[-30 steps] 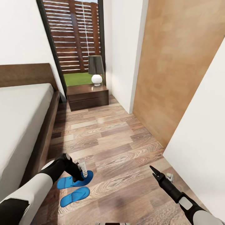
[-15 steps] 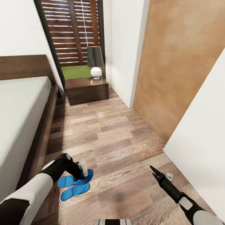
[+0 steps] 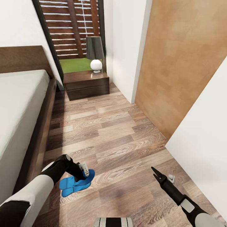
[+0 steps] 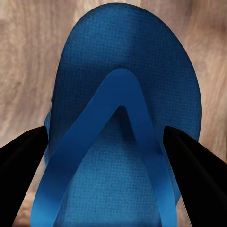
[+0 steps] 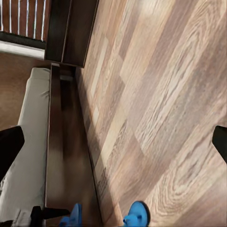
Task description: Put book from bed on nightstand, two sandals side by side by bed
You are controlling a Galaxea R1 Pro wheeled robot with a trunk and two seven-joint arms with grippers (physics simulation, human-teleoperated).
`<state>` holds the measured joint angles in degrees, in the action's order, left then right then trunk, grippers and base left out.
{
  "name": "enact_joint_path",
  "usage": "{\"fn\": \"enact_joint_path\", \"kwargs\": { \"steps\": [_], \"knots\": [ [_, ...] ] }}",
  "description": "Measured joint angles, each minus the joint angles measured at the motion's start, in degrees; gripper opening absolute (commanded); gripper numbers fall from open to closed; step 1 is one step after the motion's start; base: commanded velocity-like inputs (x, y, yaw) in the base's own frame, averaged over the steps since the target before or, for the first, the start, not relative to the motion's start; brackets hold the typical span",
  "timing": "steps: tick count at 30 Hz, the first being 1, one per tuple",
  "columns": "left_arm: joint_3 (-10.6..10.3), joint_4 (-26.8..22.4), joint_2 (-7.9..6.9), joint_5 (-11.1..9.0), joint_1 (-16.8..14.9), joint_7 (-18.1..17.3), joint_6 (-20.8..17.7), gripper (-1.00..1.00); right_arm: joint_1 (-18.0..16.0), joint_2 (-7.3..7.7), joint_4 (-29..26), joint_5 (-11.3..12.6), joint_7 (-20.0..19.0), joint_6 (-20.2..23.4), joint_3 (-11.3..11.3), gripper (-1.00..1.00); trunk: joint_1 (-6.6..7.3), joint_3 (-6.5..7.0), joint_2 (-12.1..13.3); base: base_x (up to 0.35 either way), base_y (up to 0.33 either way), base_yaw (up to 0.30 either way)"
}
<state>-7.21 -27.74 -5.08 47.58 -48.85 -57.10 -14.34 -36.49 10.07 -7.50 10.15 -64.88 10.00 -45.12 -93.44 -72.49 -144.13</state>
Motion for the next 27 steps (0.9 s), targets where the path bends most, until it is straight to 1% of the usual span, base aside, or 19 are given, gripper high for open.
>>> {"fn": "enact_joint_path", "kwargs": {
  "steps": [1, 2, 6, 12, 21, 23, 27],
  "knots": [
    [0.09, 0.00, 0.00, -0.01, 0.00, 0.00, 0.00, -1.00, 0.09, -0.01, -0.02, -0.02, -1.04, -0.03, -0.01, 1.00, -0.03, -0.22, -0.01, 0.000, 0.000, 0.000],
    [0.23, 0.00, 0.01, -0.02, 0.00, 0.00, 0.00, -1.00, 0.23, 0.01, -0.02, -0.10, -2.87, -0.07, 0.00, 1.00, -0.05, -0.44, -0.03, 0.000, 0.000, 0.000],
    [0.46, 0.00, 0.10, -0.06, 0.00, 0.03, 0.00, -1.00, 0.42, 0.22, 0.00, -0.24, -5.71, -0.13, 0.00, 1.00, -0.16, -1.33, -0.08, 0.000, 0.000, 0.000],
    [0.55, 0.00, 0.41, -0.06, 0.00, 0.53, 0.00, -1.00, 0.54, 0.28, 0.06, -0.16, -6.68, -0.07, -0.02, 1.00, -0.31, -2.66, -0.16, 0.000, 0.000, 0.000],
    [0.69, 0.00, 0.85, -0.08, 0.00, 1.66, -0.07, -1.00, 0.97, 0.33, 0.05, 0.06, -6.86, -0.06, -0.08, 1.00, -0.54, -4.66, -0.28, 0.000, 0.000, 0.000],
    [1.38, 0.00, 0.87, -0.07, 0.00, 1.71, -0.08, -1.00, 0.98, 0.35, 0.04, 0.02, -6.87, -0.06, -0.08, 1.00, -0.59, -5.10, -0.31, 0.000, 0.000, 0.000],
    [4.09, 0.00, 1.15, -0.02, 0.00, 1.74, -0.09, -1.00, 0.99, 0.30, 0.02, -0.01, -6.87, -0.05, -0.08, 1.00, -0.70, -5.99, -0.36, 0.000, 0.000, 0.000]
  ]
}}
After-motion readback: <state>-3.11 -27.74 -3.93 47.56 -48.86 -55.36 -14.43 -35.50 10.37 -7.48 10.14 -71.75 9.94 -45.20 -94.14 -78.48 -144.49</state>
